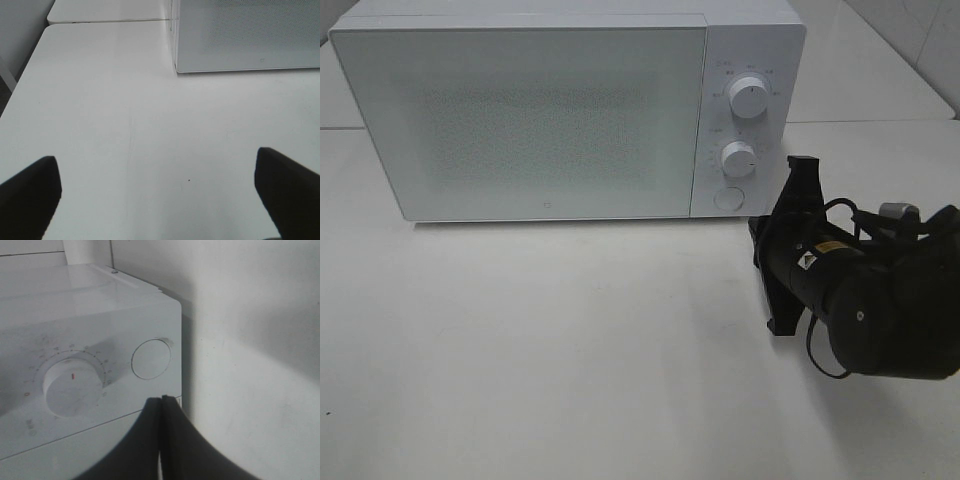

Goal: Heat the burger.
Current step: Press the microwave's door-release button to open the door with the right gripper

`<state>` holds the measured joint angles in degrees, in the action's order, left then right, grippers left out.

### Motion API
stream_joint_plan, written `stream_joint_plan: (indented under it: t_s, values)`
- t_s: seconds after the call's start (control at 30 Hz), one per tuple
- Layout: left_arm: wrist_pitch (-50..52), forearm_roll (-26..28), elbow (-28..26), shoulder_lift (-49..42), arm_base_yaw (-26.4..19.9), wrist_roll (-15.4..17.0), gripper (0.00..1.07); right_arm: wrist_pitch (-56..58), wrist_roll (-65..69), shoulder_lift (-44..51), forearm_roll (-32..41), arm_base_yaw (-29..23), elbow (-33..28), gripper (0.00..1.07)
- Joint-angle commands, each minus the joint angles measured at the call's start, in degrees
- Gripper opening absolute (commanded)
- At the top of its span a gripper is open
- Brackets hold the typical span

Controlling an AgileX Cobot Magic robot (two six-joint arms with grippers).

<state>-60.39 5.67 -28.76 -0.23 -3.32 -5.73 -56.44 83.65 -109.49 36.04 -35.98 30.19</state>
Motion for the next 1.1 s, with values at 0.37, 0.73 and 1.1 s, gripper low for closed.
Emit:
stream_joint_plan:
  t_s: [0.37, 0.73, 1.1]
  values:
    - [0.9, -0.2, 0.2, -1.2, 0.5, 0.4, 1.0, 6.4, -1.2, -5.3, -6.4, 4.6, 9.4, 0.0]
    - [0.9, -0.2, 0.2, -1.2, 0.5, 0.4, 1.0, 7.6, -1.4, -9.3, -7.1, 6.4, 15.4, 0.0]
    - [0.9, -0.2, 0.2, -1.2, 0.5, 0.4, 1.0, 7.6, -4.2, -10.0, -6.0, 8.0, 18.7, 0.01]
